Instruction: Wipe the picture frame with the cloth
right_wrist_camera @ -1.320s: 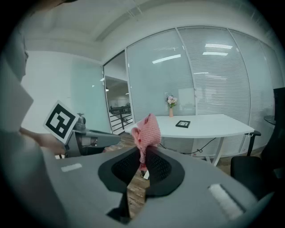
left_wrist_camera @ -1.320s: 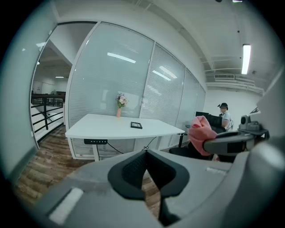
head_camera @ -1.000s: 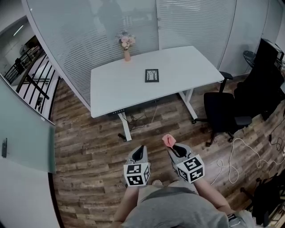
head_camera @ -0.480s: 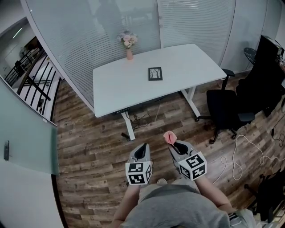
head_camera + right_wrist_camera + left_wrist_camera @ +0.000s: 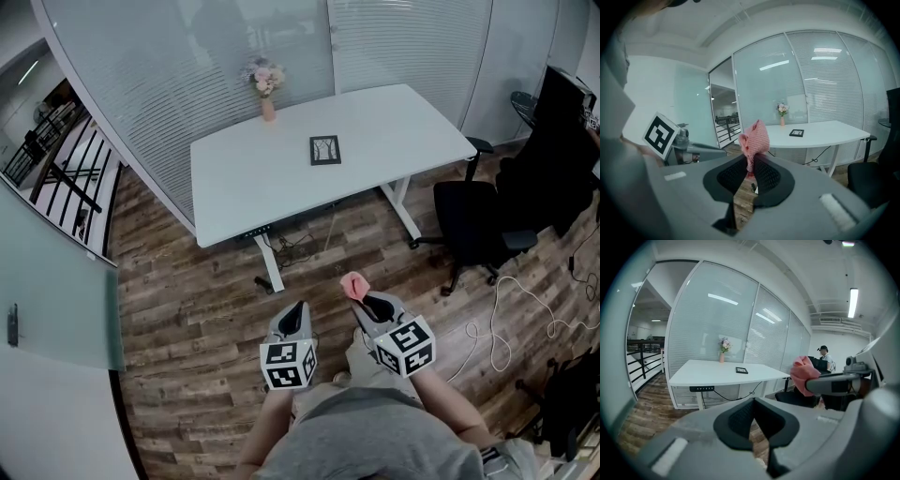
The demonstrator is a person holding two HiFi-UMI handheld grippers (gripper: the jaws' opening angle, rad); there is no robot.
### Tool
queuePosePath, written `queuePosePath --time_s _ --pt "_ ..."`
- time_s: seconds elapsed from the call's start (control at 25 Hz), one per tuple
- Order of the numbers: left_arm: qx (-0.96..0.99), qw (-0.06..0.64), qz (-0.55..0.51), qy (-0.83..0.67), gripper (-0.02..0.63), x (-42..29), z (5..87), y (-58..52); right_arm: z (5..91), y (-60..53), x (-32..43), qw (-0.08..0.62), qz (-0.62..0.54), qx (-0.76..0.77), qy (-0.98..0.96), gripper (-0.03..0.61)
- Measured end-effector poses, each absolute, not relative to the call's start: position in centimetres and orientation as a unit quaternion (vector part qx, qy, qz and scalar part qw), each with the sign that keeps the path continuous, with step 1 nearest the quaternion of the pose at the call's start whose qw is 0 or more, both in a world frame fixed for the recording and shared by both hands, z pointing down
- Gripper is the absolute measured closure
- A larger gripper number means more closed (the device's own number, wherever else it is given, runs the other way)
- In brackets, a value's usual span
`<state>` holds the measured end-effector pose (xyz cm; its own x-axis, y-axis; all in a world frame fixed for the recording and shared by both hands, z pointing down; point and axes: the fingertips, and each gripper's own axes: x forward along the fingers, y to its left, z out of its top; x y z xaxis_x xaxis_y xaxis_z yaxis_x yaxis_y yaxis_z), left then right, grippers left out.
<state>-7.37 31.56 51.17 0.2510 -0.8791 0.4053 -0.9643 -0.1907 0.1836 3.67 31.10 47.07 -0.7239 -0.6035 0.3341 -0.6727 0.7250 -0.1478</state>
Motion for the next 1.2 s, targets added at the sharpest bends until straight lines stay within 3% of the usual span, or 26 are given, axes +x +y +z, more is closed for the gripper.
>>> queuePosePath --time_s 1.2 --pt "0.748 0.216 0.101 -0.619 0.612 -7.9 51.4 5.9 46.6 3.5 1.5 0.135 0.106 0.307 -0.936 0.537"
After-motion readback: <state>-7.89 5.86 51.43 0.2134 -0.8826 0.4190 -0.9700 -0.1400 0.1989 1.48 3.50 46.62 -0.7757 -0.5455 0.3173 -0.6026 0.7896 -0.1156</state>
